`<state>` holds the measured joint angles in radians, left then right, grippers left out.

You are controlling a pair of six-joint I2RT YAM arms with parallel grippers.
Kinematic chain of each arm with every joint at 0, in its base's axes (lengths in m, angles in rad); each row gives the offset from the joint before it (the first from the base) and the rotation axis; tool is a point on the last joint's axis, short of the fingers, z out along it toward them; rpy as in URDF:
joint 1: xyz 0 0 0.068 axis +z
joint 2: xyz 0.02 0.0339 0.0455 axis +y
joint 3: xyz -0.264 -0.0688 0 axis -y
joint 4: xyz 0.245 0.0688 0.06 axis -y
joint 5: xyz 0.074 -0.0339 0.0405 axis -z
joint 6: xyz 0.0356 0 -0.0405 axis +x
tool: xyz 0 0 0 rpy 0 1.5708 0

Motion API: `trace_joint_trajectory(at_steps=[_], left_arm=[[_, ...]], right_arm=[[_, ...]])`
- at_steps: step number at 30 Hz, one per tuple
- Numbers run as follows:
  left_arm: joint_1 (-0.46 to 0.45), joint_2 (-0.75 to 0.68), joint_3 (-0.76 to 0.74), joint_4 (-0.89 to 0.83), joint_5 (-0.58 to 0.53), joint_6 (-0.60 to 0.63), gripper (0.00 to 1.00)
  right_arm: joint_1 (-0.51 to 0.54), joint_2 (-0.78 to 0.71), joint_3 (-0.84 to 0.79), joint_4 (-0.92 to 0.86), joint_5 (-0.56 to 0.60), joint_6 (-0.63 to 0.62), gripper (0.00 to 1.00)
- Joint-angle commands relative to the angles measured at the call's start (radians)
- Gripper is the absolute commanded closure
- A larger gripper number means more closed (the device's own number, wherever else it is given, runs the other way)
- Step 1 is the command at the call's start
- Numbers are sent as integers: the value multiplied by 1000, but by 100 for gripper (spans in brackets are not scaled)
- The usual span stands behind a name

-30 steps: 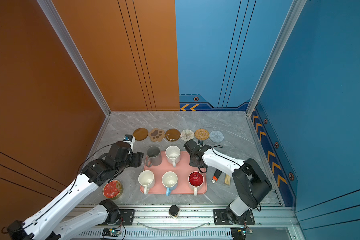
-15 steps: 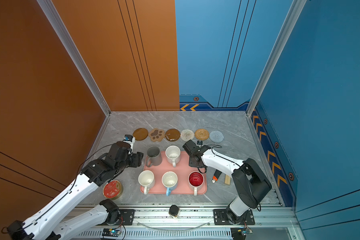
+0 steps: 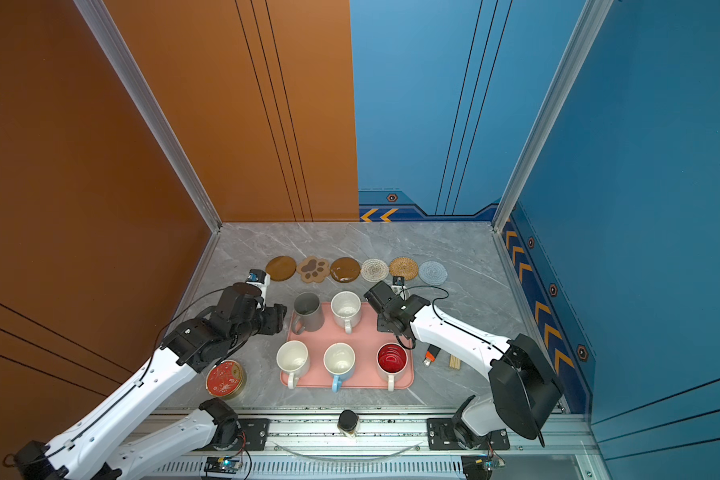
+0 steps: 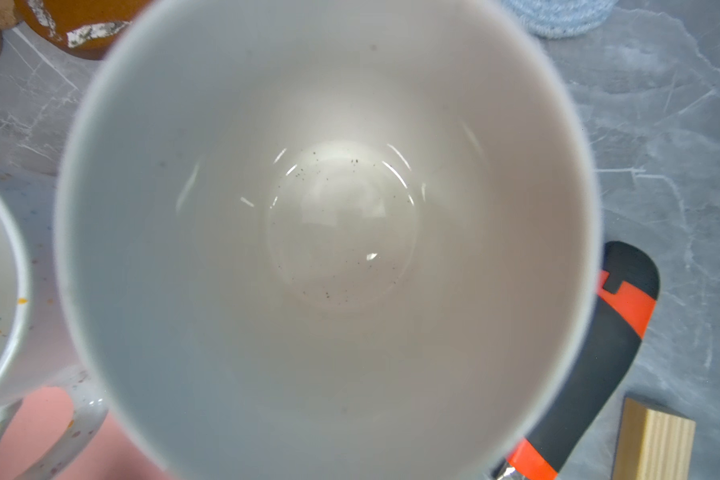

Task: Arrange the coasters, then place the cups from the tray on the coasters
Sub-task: 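Lift the lilac mug with the right gripper and carry it toward the pale blue coaster, then lower the lilac mug onto the pale blue coaster with the right gripper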

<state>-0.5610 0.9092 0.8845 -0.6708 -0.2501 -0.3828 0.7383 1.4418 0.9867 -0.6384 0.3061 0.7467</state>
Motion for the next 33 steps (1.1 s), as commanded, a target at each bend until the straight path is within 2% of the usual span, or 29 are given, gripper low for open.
trace_joint_trajectory(at_steps=[1,3,19,26,33], left_arm=[[9,-2,20,-15,12,-5,31],[10,-1,24,-14,11,-7,31],[9,10,34,-14,12,-27,34],[10,11,34,-15,2,-42,35],[9,12,38,-17,-3,-53,35]], right_arm=[[-21,-45,30,3,55,-41,100],[-29,-50,43,1,47,-62,100],[-368,17,214,-23,-63,-291,100],[-504,136,300,8,-151,-367,100],[-574,292,425,14,-172,-400,100]])
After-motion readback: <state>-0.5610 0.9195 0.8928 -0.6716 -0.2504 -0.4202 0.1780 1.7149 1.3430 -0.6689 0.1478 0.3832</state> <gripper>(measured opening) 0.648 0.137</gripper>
